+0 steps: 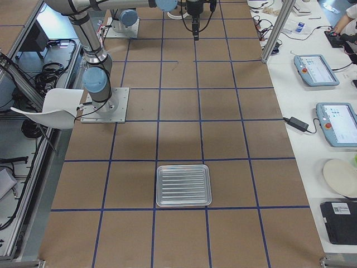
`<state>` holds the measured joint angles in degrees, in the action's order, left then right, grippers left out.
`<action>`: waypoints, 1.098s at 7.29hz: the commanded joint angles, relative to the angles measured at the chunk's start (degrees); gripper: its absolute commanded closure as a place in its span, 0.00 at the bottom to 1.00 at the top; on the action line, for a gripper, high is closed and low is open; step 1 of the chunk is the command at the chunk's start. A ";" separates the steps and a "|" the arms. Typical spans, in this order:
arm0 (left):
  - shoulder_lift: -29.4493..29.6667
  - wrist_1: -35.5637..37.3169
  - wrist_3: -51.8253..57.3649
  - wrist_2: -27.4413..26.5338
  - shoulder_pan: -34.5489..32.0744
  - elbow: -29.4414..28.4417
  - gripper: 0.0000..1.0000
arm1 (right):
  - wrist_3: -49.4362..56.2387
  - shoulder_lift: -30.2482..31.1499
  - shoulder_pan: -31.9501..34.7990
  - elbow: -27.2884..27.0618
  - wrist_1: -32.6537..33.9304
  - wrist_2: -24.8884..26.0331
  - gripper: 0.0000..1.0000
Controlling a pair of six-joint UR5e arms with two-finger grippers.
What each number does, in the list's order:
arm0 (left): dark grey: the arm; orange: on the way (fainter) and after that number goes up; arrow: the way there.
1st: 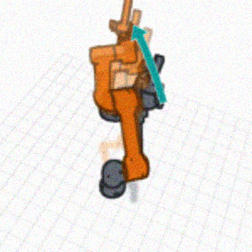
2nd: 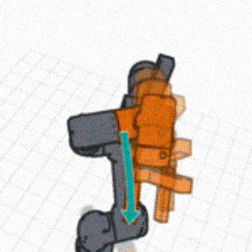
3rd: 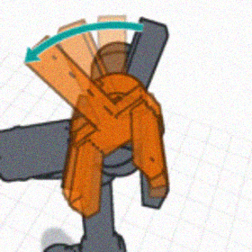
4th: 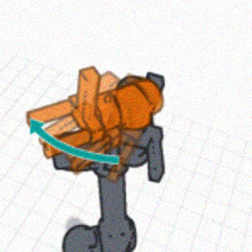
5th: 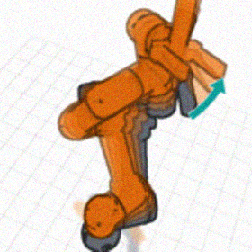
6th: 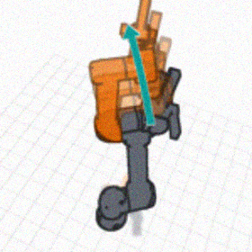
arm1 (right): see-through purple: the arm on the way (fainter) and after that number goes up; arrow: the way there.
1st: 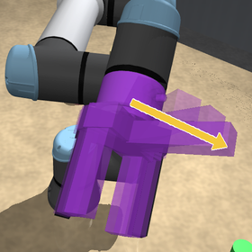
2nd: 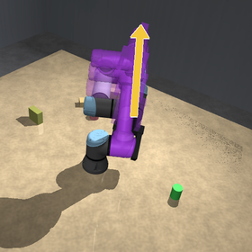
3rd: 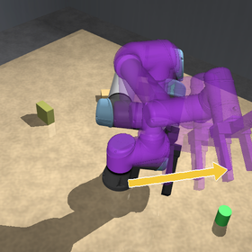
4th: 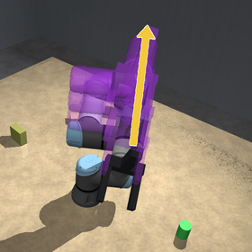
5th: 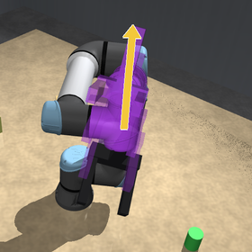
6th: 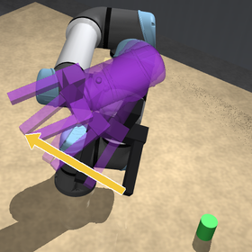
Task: Place bearing gear from tray to pile
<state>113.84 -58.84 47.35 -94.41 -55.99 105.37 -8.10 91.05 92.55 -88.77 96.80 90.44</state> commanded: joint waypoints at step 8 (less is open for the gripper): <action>-0.98 0.39 2.22 -1.13 3.00 5.62 1.00 | 0.19 0.09 0.00 -0.09 -0.12 0.00 0.00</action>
<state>113.85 -58.41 49.65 -95.71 -52.65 109.04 -7.95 91.11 92.55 -88.96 96.75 90.48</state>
